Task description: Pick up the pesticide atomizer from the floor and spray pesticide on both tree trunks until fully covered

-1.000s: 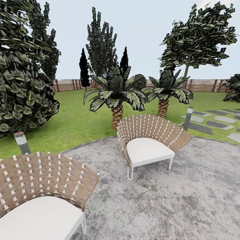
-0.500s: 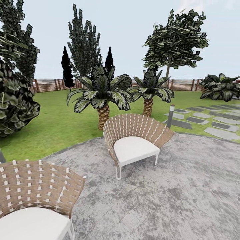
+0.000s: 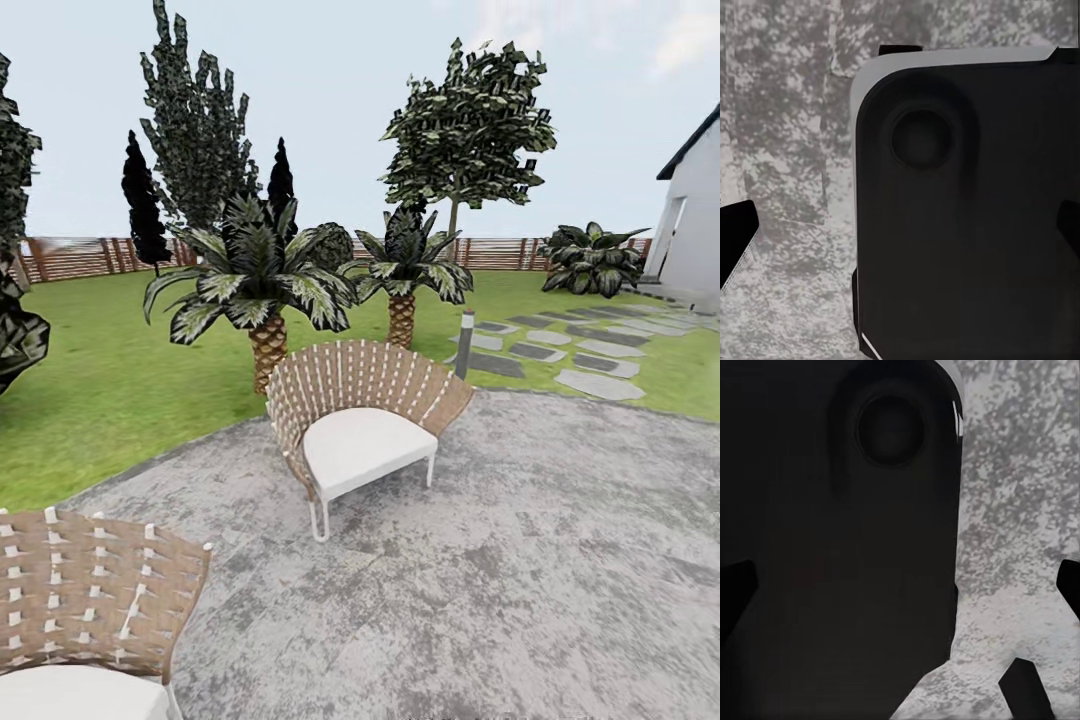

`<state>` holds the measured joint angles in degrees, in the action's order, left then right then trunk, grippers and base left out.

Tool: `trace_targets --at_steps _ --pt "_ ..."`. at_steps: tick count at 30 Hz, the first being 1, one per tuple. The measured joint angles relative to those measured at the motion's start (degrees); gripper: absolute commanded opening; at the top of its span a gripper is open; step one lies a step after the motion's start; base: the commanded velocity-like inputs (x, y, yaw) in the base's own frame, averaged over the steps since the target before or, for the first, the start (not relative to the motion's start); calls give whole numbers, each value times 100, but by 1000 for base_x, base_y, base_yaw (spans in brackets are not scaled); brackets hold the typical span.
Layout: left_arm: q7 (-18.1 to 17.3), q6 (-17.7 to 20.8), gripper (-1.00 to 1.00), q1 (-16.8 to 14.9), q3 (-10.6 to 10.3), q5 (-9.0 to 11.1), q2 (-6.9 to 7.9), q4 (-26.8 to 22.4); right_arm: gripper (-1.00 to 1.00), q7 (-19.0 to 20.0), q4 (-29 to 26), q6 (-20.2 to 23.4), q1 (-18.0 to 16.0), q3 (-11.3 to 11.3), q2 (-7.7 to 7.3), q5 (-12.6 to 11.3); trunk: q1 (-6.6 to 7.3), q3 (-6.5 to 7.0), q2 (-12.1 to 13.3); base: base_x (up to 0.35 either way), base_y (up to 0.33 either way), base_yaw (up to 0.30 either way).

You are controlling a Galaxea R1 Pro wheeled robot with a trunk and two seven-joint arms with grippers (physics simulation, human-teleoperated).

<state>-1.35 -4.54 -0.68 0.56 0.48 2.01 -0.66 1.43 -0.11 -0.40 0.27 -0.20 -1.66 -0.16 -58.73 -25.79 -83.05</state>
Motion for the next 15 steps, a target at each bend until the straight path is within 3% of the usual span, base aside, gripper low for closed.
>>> trace_targets --at_steps 15 --pt "0 6 100 0 13 0 0 -4 100 0 -2 0 0 -2 0 0 0 0 0 0 0 -284"
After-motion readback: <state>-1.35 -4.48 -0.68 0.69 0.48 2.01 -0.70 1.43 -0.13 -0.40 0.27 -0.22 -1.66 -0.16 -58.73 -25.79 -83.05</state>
